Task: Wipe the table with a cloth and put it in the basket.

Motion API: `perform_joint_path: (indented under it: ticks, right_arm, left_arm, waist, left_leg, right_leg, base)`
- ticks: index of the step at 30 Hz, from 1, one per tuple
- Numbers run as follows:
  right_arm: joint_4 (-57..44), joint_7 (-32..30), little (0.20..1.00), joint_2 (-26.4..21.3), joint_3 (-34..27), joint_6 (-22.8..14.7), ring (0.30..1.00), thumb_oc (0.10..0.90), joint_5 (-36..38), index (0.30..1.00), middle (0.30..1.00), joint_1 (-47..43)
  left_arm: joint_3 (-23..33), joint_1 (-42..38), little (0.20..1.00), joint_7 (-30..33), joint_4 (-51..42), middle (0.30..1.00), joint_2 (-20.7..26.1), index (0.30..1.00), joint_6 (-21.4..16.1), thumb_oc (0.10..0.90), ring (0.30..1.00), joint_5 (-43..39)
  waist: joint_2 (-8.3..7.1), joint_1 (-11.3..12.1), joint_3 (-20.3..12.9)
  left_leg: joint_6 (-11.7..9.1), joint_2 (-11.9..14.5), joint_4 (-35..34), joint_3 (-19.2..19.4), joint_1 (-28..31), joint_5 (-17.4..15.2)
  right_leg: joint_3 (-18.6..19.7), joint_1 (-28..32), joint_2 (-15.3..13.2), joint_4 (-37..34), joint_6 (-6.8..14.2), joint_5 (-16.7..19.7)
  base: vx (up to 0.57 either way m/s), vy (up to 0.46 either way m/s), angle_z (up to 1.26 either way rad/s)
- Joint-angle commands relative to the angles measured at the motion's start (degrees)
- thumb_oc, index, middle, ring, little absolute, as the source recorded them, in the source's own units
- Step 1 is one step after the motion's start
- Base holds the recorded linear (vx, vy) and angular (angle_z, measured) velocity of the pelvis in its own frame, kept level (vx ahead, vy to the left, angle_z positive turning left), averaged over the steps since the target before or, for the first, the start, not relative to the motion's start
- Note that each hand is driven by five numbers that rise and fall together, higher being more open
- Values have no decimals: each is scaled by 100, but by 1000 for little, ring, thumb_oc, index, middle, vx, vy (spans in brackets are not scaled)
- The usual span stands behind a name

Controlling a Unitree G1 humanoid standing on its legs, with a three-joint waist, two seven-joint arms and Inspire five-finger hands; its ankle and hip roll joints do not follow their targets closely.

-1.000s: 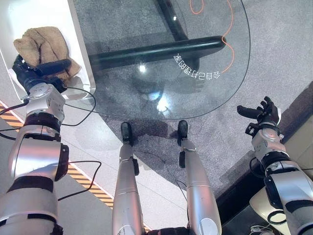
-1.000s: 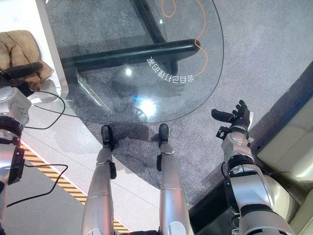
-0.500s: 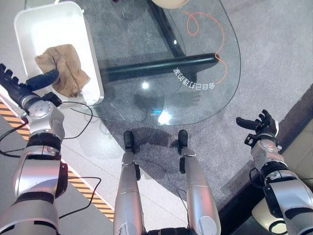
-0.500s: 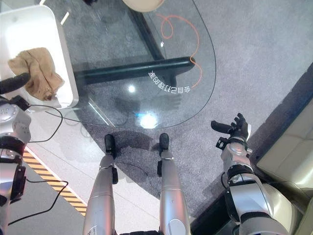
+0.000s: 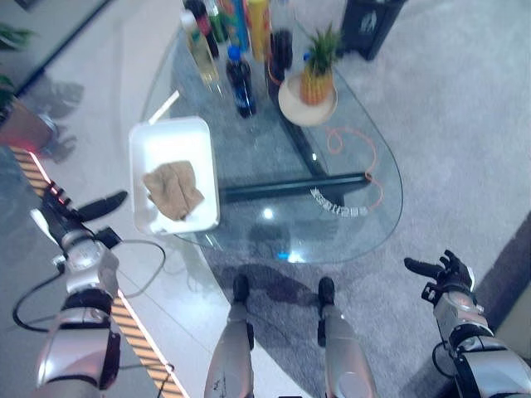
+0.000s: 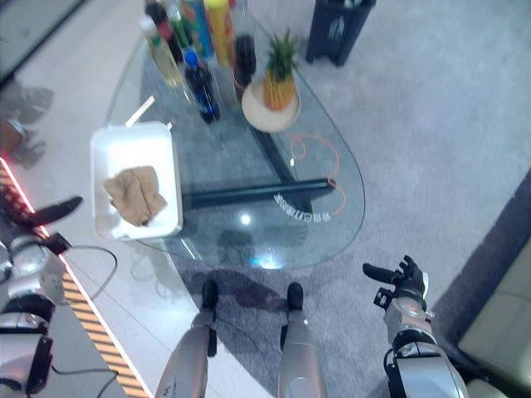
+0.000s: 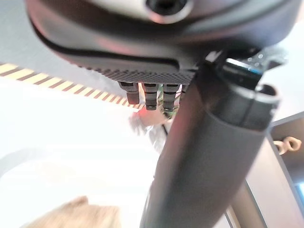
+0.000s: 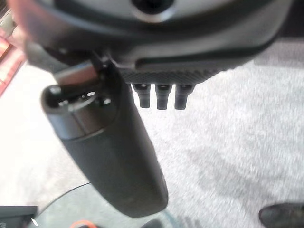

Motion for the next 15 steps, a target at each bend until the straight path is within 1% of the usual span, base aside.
perform_joint_path:
  ticks: [1, 2, 4, 5, 6, 7, 8, 12, 14, 15]
  right_arm:
    - [99, 57, 900, 52, -125, -34, 900, 800, -428, 900, 900, 725]
    - [143, 116, 900, 93, -133, -8, 900, 800, -517, 900, 900, 815]
    - [212, 114, 900, 217, -132, 86, 900, 800, -597, 900, 900, 1003]
    - [239, 120, 900, 245, -144, 109, 900, 800, -649, 900, 900, 1039]
    - [324, 159, 900, 355, -165, 177, 900, 800, -813, 900, 900, 1180]
    - [336, 162, 900, 375, -163, 190, 900, 800, -830, 900, 900, 1214]
    - [421, 191, 900, 434, -189, 274, 900, 800, -898, 900, 900, 1331]
    - [657, 291, 900, 545, -226, 392, 900, 800, -1198, 900, 900, 1478]
    - [738, 315, 900, 599, -257, 480, 900, 800, -1305, 900, 900, 1535]
    - [778, 359, 900, 618, -252, 539, 900, 800, -1420, 900, 900, 1561]
  left_arm:
    - [111, 580, 900, -353, 168, 900, 18, 900, -329, 800, 900, 346]
    - [126, 725, 900, -476, 230, 900, -62, 900, -281, 800, 900, 334]
    - [88, 999, 900, -855, 488, 900, -254, 900, -70, 800, 900, 380]
    - [92, 1060, 900, -915, 548, 900, -302, 900, -13, 800, 900, 400]
    - [75, 1253, 900, -1124, 821, 900, -447, 900, 13, 800, 900, 669]
    - [72, 1293, 900, -1169, 876, 900, -471, 900, 34, 800, 900, 711]
    - [54, 1464, 900, -1347, 1106, 900, -590, 900, 131, 800, 900, 882]
    - [-25, 1766, 900, -1709, 1564, 900, -826, 900, 213, 800, 900, 1172]
    - [-71, 1896, 900, -1900, 1748, 900, -959, 900, 339, 800, 900, 1359]
    - [-89, 1945, 900, -1964, 1813, 900, -1002, 900, 477, 800, 900, 1418]
  waist:
    - [-242, -31, -762]
    - [-246, -15, -844]
    - [-266, -2, -1031]
    - [-269, 7, -1082]
    - [-280, 23, -1264]
    - [-283, 26, -1297]
    - [-290, 36, -1448]
    - [-299, 63, -1644]
    - [-313, 64, -1700]
    - [-316, 66, -1724]
  left_leg:
    - [406, -752, -75, 102, 300, -455]
    - [414, -747, -138, 94, 448, -455]
    - [428, -723, -266, 65, 755, -456]
    - [431, -720, -283, 57, 811, -459]
    - [435, -694, -364, 49, 1008, -467]
    - [436, -689, -387, 47, 1056, -465]
    - [425, -663, -466, 40, 1221, -468]
    - [393, -615, -580, 40, 1494, -511]
    - [380, -591, -600, 56, 1580, -540]
    - [376, -581, -611, 67, 1611, -550]
  right_leg:
    - [-135, 316, 370, -160, -165, -147]
    - [-161, 473, 360, -225, -156, -133]
    - [-187, 767, 347, -329, -135, -104]
    - [-200, 823, 341, -345, -134, -99]
    - [-232, 1004, 331, -415, -119, -77]
    - [-238, 1050, 331, -437, -118, -70]
    - [-254, 1208, 324, -518, -107, -47]
    - [-309, 1509, 273, -751, -62, 23]
    - [-327, 1608, 256, -824, -38, 34]
    - [-334, 1639, 248, -845, -29, 39]
  base:
    - [143, 32, 11]
    - [102, 29, 7]
    - [143, 36, 9]
    - [215, 30, 12]
    - [174, 20, 8]
    - [250, 32, 6]
    - [149, 25, 2]
    - [118, 33, 7]
    - [81, 28, 6]
    - [57, 17, 0]
